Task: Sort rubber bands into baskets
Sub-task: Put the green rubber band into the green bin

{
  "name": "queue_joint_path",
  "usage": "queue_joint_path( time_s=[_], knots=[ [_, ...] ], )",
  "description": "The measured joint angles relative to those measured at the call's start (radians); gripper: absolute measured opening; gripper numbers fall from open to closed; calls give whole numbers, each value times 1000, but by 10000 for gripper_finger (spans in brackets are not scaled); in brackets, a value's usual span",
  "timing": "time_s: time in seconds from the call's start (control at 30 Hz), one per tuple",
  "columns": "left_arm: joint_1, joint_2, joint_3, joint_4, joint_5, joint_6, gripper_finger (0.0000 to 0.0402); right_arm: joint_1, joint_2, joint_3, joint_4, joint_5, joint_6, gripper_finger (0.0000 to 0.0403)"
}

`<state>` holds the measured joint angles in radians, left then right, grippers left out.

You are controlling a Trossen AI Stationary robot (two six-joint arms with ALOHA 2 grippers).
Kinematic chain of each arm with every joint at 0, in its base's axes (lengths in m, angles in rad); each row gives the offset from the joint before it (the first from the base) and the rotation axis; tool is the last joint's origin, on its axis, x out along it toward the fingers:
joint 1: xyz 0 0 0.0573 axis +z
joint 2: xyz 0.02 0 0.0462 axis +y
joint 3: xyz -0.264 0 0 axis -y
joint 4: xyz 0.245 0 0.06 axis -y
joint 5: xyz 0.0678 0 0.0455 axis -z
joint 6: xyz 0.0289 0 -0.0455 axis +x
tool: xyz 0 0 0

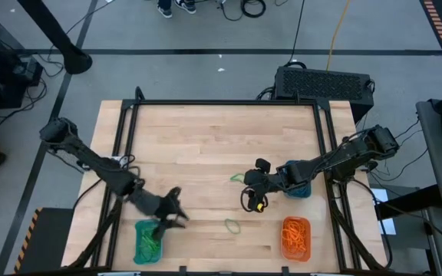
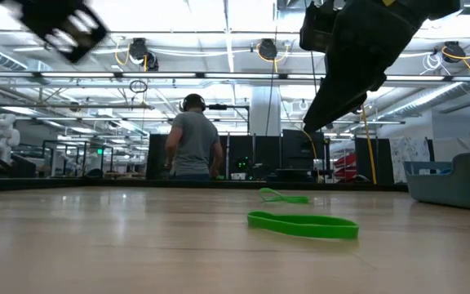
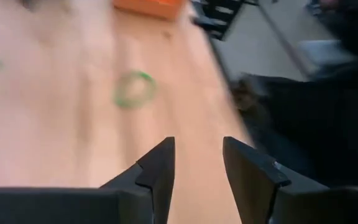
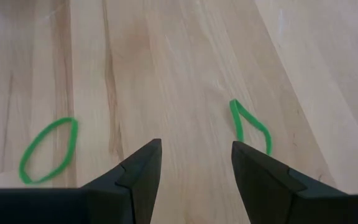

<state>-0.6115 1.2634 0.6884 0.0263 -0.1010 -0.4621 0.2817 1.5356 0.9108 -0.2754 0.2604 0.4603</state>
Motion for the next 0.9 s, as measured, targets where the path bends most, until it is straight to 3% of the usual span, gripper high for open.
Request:
queue_joint_path(
  time_s=[0.2,0.43,0.7,0.9],
  knots=[
    [166,135,0,182,48,223,139,1,0,0,-36,-4,29,187],
    [247,381,12,478,149,371,138,1,0,0,-105,-4,60,187],
    [259,640,179,484,172,501,138,1,0,0,-104,-4,60,187],
    [260,728,264,404,175,574,138,2,0,0,-106,-4,78,187]
  ],
)
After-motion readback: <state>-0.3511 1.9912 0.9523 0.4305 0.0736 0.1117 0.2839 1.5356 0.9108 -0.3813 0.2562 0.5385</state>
